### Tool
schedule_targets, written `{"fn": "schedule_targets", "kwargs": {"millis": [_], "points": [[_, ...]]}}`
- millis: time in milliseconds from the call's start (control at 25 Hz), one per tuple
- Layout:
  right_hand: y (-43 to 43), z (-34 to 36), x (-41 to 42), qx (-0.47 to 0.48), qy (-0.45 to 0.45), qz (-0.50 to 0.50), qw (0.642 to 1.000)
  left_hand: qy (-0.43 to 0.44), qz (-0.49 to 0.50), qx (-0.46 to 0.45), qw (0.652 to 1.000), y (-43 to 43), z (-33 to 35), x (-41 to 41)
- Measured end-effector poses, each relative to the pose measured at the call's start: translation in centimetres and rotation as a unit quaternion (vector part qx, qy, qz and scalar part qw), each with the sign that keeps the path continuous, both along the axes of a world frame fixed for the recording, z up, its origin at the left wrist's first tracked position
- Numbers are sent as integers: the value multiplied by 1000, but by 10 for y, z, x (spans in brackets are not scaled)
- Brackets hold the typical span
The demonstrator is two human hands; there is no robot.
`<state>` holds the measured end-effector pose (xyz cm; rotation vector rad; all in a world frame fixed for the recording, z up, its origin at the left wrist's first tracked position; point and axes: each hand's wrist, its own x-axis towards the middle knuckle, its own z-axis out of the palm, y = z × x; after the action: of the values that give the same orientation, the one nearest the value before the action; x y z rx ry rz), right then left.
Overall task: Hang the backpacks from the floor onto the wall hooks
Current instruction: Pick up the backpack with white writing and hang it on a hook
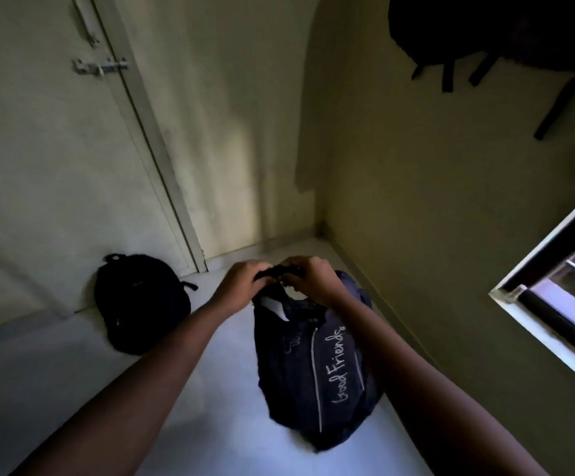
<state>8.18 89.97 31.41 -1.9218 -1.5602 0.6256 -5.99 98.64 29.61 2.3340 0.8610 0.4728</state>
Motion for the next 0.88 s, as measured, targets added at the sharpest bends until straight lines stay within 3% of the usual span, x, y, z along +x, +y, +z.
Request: {"fn": "schedule_targets", "kwargs": {"millis": [80, 280, 600, 880], "points": [[13, 14, 4, 17, 59, -29, 998, -22, -16, -19, 999, 21, 27, -3], [70, 34, 8, 37, 158, -9, 987, -22, -20, 39, 999, 74, 67, 3], [254, 83, 25, 100, 178, 29, 978, -47, 44, 193, 979, 246, 135, 7], [388, 175, 74, 122, 147, 113, 975, -121, 115, 220, 961, 412, 197, 35]]}}
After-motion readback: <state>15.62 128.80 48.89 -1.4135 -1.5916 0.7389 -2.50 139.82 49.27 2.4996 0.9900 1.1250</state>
